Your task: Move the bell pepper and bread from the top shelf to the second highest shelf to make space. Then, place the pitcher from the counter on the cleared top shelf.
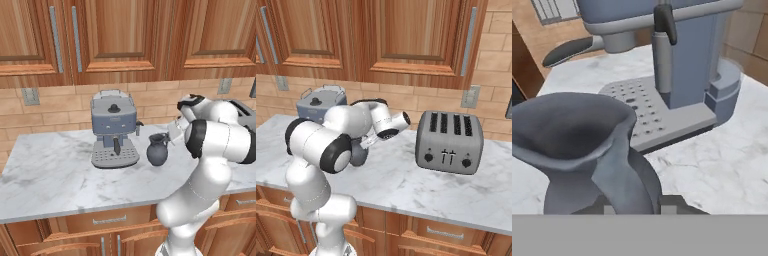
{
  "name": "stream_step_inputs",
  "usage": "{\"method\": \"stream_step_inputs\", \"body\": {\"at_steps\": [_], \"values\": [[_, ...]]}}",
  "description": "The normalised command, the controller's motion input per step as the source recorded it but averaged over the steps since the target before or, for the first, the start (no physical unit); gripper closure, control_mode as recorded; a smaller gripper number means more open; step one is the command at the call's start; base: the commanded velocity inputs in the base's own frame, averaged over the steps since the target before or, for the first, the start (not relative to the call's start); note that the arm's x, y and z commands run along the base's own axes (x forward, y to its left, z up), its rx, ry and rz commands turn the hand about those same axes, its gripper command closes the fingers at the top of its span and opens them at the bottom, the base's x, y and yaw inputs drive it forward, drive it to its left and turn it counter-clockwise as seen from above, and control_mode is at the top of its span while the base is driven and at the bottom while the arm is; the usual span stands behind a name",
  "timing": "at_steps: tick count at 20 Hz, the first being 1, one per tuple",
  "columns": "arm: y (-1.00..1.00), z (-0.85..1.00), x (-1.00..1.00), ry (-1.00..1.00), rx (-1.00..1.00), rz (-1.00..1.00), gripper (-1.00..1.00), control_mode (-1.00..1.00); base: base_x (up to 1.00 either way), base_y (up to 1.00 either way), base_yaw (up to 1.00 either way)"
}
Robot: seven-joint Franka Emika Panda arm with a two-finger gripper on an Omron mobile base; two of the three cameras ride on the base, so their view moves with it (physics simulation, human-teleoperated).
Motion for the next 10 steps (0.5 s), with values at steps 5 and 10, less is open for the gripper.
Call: {"method": "stream_step_inputs", "body": {"at_steps": [5,10], "values": [[0.2,0.18,-0.98,-0.2,0.0,-0.13,1.0,-1.0,0.0,0.0,0.0],[0.14,0.75,-0.75,-0.14,0.0,-0.44,1.0,-1.0,0.0,0.0,0.0]]}}
